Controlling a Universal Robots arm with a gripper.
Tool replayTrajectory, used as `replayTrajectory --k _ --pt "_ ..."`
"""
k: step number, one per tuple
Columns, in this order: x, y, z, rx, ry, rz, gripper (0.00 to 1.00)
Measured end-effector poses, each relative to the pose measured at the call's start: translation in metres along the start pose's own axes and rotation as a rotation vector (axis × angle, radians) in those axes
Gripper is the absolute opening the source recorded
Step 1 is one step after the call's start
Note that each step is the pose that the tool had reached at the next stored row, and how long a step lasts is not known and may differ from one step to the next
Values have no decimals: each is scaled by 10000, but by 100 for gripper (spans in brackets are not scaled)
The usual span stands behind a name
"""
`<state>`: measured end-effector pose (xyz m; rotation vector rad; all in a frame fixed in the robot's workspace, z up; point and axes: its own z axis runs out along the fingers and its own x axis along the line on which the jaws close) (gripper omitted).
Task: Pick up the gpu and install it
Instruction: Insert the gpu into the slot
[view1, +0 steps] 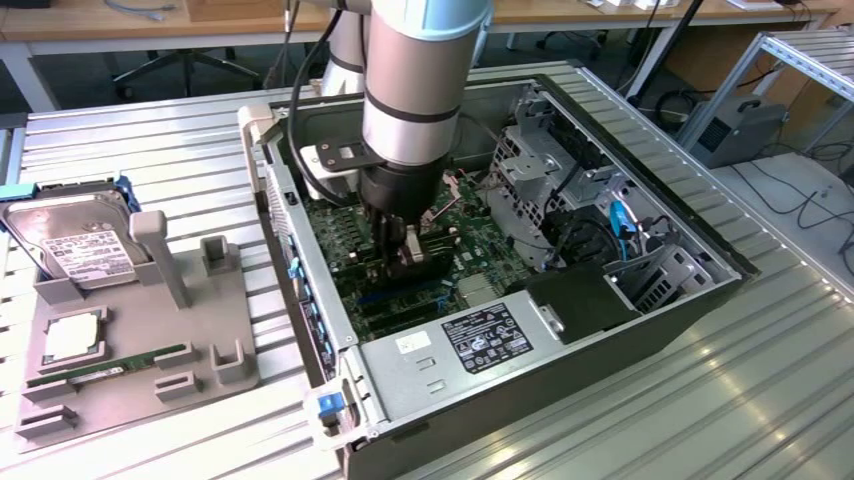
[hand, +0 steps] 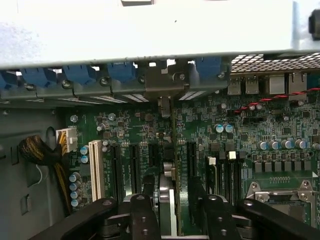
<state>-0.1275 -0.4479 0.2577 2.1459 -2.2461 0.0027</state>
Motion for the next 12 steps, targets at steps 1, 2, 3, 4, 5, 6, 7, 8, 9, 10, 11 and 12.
replayTrajectory --k 1,2,3,4,5,6,7,8,9,10,11,12 --pt "1 1 -35 2 -2 0 41" --pt "1 1 -70 2 -3 -1 41" --pt "-3 4 -150 2 -3 0 41" --pt "-6 5 -202 3 -4 0 41" --pt "-8 6 -243 3 -3 0 41" --pt "-10 7 -286 3 -4 -1 41" --pt "-11 8 -310 2 -3 0 41" --pt "-13 7 -313 4 -5 0 41" --pt "-14 5 -312 1 -9 -1 41" --pt "-14 -1 -313 -11 -15 -1 41" --pt "-15 -17 -315 -37 -23 -2 40" --pt "-17 -45 -315 -82 -31 -6 33"
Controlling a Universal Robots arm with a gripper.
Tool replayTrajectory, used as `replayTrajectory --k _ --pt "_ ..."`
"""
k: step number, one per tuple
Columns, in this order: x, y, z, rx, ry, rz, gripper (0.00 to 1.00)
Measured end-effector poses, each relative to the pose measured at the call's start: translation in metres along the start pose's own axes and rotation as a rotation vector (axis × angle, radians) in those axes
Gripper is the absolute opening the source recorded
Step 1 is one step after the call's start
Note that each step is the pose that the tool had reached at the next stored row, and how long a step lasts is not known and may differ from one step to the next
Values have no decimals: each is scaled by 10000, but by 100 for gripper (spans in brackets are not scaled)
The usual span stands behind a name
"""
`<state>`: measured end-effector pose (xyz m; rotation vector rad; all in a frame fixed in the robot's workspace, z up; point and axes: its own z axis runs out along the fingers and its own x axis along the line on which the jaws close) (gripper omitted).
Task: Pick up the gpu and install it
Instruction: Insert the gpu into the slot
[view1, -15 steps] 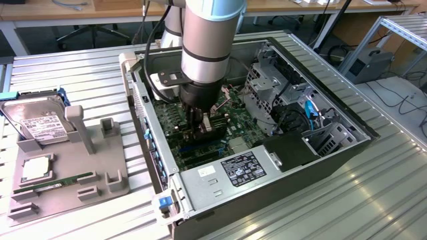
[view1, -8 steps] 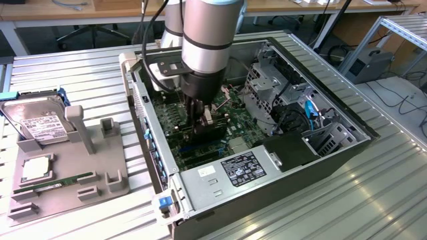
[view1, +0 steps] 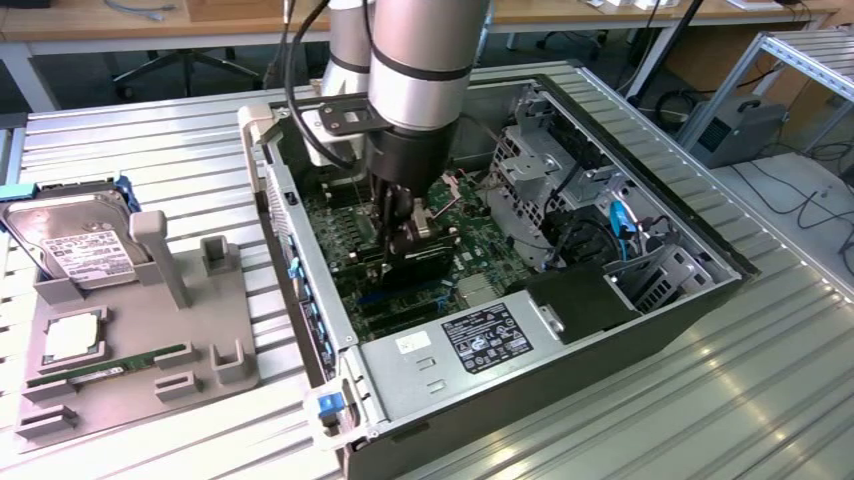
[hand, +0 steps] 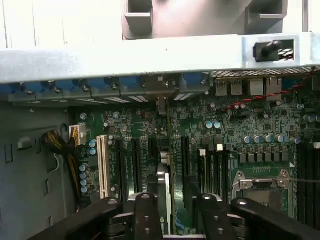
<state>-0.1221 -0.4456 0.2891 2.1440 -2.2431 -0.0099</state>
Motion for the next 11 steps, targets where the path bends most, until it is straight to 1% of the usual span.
replayTrajectory --k 1,3,4,6,8,9,11 --pt "-1 -32 -1 -53 -13 -6 26" --pt "-5 -110 -3 -177 -31 -17 26" --pt "-6 -157 -5 -250 -46 -26 20" --pt "-10 -231 -7 -363 -76 -37 11" --pt "-13 -302 -9 -473 -122 -53 11" --pt "-15 -333 -10 -516 -142 -62 11" --pt "-16 -379 -12 -575 -175 -85 11"
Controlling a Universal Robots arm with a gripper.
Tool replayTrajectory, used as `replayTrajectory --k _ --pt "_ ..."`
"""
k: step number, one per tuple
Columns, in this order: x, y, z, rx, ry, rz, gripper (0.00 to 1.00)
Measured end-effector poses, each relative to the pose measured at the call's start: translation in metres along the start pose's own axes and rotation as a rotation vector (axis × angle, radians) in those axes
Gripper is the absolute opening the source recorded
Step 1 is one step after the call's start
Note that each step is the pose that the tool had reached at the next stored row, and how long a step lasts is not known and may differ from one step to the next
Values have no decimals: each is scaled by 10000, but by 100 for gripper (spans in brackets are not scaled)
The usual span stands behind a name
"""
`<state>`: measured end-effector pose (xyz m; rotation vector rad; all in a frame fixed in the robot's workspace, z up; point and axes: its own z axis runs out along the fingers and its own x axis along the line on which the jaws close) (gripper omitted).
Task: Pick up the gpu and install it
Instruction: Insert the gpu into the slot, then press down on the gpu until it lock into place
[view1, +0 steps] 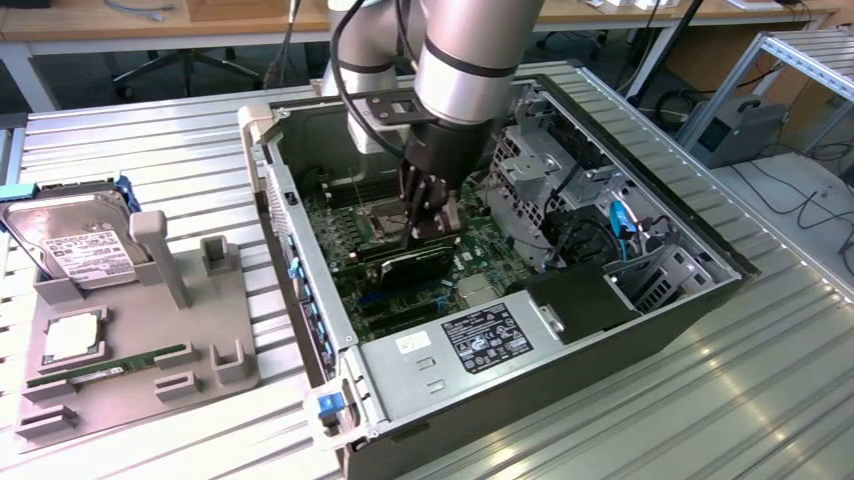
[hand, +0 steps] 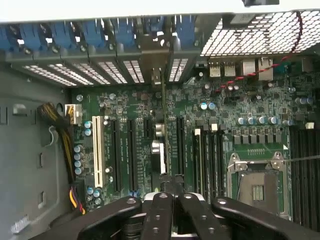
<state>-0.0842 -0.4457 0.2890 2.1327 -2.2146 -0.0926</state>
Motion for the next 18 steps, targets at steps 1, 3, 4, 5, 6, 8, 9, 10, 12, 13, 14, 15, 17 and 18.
replayTrajectory --k 1,3,4,5,6,8,9,10,12,13,14,15,17,18 --pt "0 -14 -1 -17 -11 -9 11" --pt "-1 -20 -1 -25 -30 -15 11" --pt "-1 -20 -2 -25 -29 -14 11" --pt "-1 -20 -2 -26 -30 -14 11" --pt "-1 -20 -2 -26 -29 -15 11" --pt "-1 -20 -2 -26 -29 -15 11" --pt "-1 -21 -2 -26 -30 -15 11" --pt "-1 -20 -2 -26 -29 -15 11" --pt "0 -16 1 -26 -29 -16 11" --pt "6 -13 9 -25 -30 -29 11" --pt "7 -12 11 -26 -22 -96 11" --pt "7 -12 13 -26 -5 -271 11" --pt "7 -13 19 -22 53 -925 11" --pt "8 -8 20 -23 66 -1056 11"
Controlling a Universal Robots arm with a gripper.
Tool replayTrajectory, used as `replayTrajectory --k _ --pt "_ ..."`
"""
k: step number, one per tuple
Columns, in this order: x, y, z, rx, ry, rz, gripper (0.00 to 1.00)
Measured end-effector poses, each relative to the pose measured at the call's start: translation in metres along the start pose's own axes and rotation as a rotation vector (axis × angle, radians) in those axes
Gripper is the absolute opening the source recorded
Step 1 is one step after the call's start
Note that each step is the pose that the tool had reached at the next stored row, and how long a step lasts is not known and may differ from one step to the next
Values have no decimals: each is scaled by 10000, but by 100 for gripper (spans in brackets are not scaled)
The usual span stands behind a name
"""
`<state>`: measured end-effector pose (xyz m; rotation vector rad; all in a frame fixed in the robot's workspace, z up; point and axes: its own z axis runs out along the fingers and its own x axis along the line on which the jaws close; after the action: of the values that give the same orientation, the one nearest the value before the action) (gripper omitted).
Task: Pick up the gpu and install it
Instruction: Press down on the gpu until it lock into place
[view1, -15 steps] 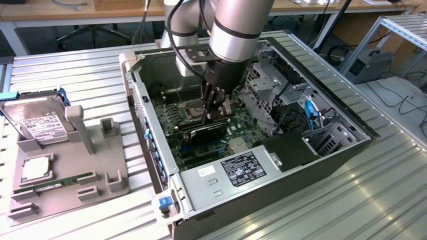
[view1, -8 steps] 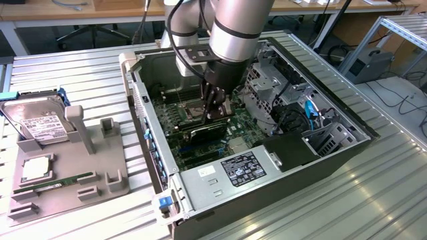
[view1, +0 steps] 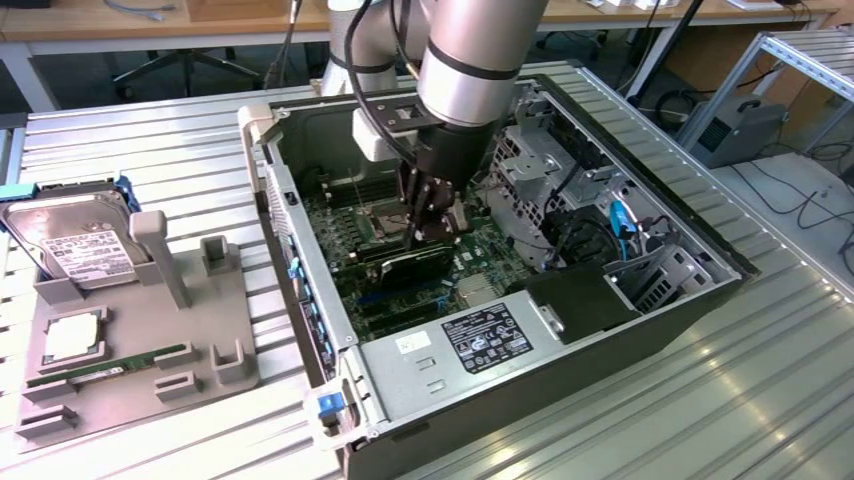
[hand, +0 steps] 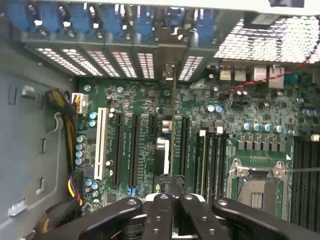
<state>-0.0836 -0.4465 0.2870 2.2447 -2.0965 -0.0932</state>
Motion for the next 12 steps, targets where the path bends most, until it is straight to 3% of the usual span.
replayTrajectory --k 12 --pt "-14 230 56 3 -1 -3 11"
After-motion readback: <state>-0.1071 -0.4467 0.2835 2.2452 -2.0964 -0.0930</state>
